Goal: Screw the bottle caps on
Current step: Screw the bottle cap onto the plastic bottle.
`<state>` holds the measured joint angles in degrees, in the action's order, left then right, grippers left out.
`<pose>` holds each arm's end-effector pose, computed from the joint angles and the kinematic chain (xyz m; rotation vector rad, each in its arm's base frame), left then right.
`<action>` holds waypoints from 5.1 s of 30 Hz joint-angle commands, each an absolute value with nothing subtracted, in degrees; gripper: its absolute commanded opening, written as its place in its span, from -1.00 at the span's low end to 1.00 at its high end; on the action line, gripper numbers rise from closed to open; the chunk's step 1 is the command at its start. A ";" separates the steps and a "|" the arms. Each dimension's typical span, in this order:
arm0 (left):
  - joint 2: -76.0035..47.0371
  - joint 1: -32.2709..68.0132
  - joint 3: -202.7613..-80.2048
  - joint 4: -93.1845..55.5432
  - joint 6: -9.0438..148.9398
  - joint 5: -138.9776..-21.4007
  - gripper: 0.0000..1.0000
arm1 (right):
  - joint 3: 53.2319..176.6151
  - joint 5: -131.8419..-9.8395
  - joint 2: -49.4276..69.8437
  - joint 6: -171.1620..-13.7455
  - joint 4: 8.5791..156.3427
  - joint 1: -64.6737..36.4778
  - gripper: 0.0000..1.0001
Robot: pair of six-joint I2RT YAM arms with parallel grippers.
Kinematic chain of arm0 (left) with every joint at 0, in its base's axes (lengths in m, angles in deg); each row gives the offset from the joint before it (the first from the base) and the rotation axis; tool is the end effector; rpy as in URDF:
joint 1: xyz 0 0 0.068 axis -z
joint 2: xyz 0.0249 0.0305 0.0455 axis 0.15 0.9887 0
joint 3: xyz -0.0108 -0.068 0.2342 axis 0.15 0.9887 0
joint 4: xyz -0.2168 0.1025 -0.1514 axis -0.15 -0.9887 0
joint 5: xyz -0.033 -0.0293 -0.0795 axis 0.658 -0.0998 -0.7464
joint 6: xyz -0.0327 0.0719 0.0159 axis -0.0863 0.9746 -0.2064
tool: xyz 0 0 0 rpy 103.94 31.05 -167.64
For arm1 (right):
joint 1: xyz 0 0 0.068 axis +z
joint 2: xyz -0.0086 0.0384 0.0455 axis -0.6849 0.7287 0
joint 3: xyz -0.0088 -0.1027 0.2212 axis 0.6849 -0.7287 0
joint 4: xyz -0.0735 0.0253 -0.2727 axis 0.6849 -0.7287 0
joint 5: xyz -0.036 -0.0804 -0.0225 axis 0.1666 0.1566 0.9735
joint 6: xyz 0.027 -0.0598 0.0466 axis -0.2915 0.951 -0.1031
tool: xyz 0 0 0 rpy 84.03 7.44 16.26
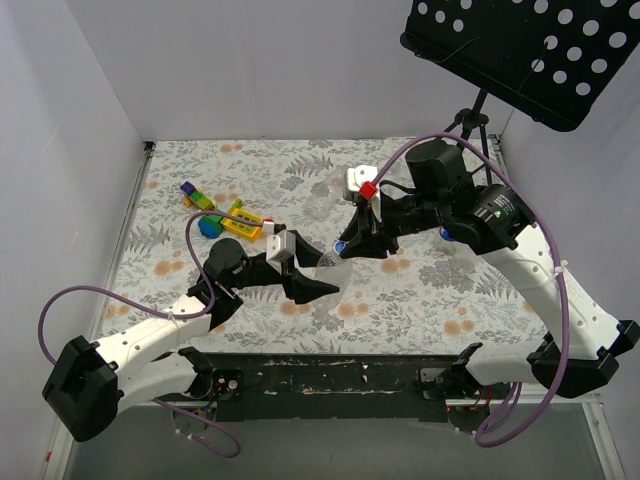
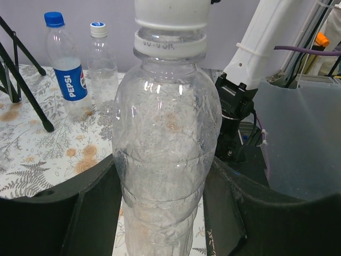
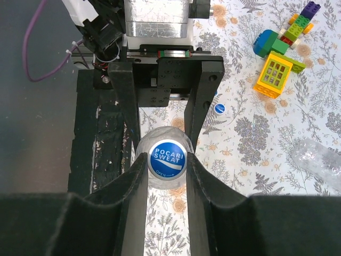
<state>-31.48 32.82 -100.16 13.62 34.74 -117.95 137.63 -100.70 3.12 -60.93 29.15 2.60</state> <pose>0.1801 -0.2259 0.2568 0.6957 1.6419 -1.7547 0.1701 0.2358 0.4402 -1.5168 1.4418 0.9043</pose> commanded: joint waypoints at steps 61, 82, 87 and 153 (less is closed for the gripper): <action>-30.39 36.02 -106.32 4.21 39.34 -120.53 -0.97 | 130.52 -92.38 -6.36 -59.71 32.87 8.89 0.15; -34.69 36.37 -103.25 4.83 46.09 -103.17 -1.00 | 125.43 -79.57 -1.01 -78.58 36.29 8.81 -0.97; -36.89 41.63 -99.91 6.23 53.56 -78.85 -1.00 | 120.77 -64.55 0.67 -99.75 39.46 8.89 -0.97; -27.66 29.87 -116.69 -24.19 56.04 -122.76 -1.00 | 136.23 -93.00 5.41 -60.57 21.88 5.82 -0.93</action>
